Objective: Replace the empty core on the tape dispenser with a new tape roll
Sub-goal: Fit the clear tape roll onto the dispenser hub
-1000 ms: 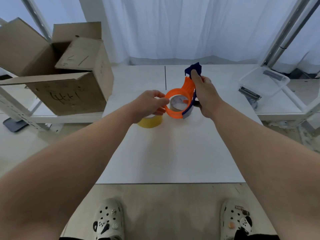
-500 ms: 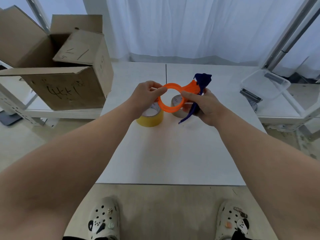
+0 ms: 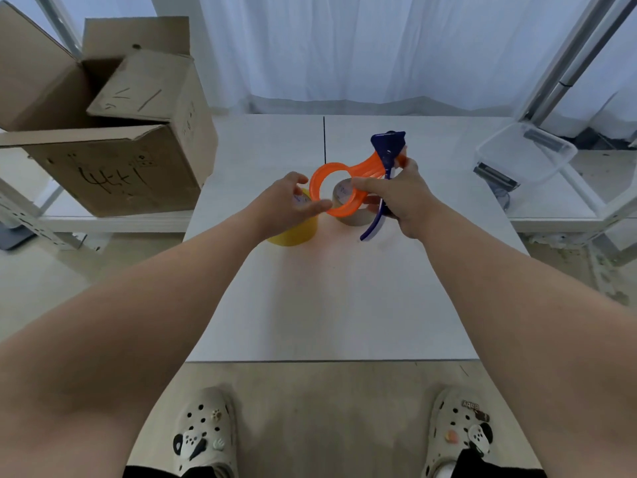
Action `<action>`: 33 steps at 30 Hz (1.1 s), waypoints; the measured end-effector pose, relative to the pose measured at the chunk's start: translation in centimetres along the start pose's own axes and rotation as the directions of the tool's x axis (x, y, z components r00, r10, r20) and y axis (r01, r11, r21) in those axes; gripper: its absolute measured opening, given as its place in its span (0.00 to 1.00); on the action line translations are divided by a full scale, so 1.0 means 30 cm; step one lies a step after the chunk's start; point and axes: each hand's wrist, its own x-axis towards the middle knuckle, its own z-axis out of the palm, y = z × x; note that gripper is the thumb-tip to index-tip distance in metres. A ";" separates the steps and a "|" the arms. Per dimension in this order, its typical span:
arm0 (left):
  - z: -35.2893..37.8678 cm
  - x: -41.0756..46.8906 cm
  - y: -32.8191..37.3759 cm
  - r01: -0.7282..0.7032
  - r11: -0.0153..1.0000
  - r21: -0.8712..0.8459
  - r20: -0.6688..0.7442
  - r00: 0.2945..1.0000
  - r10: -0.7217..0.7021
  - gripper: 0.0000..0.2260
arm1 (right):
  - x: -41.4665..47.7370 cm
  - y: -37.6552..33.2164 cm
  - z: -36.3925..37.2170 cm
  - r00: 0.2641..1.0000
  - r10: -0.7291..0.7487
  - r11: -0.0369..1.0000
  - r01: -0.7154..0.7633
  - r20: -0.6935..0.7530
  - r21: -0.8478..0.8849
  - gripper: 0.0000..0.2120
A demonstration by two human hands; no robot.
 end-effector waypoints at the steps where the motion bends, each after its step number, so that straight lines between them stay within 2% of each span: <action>1: 0.002 -0.002 -0.012 0.010 0.995 0.095 0.036 0.999 -0.013 0.32 | 0.004 0.003 -0.007 1.000 -0.003 1.000 0.003 -0.019 0.002 0.37; 2: 0.005 -0.006 -0.029 0.001 0.975 0.224 0.076 0.997 -0.019 0.30 | 0.008 0.007 -0.015 0.999 0.001 1.000 -0.001 -0.034 0.001 0.37; 4: 0.009 -0.013 -0.058 -0.066 0.866 0.496 0.132 0.991 0.000 0.19 | 0.013 0.021 -0.033 0.998 0.016 1.000 -0.016 -0.062 -0.012 0.37; 5: 0.006 -0.019 -0.063 -0.107 0.803 0.587 0.140 0.990 0.030 0.12 | 0.013 0.027 -0.041 0.997 0.022 0.999 -0.024 -0.078 -0.023 0.37; 7: 0.000 -0.015 -0.069 -0.139 0.751 0.646 0.097 0.990 0.100 0.08 | 0.015 0.036 -0.053 0.994 0.029 0.999 -0.032 -0.104 -0.028 0.36; 8: -0.005 -0.007 -0.069 -0.127 0.782 0.611 0.050 0.991 0.122 0.08 | 0.017 0.037 -0.058 0.993 0.032 0.999 -0.034 -0.111 -0.017 0.35; 11: -0.033 -0.002 -0.032 -0.105 0.938 0.331 -0.159 0.973 0.165 0.12 | 0.024 0.035 -0.061 0.989 0.050 0.999 -0.046 -0.141 0.028 0.35; 13: -0.054 -0.014 0.011 -0.187 0.951 0.244 -0.267 0.930 0.252 0.13 | 0.021 0.027 -0.058 0.986 0.074 0.995 -0.062 -0.150 0.084 0.34; 15: -0.075 -0.036 0.055 -0.282 0.930 0.234 -0.325 0.879 0.348 0.13 | 0.014 0.019 -0.053 0.984 0.097 0.985 -0.074 -0.147 0.157 0.33; 19: -0.087 -0.065 0.110 -0.408 0.850 0.335 -0.286 0.815 0.504 0.13 | -0.002 -0.006 -0.035 0.986 0.092 0.972 -0.058 -0.139 0.228 0.32; 26: -0.063 -0.069 0.126 -0.481 0.742 0.467 -0.075 0.815 0.575 0.14 | -0.009 -0.005 0.008 0.985 0.092 0.975 -0.059 -0.146 0.212 0.34; 33: -0.060 -0.048 0.106 -0.421 0.793 0.439 -0.144 0.839 0.525 0.11 | 0.003 -0.013 -0.003 0.986 0.109 0.969 -0.077 -0.124 0.234 0.32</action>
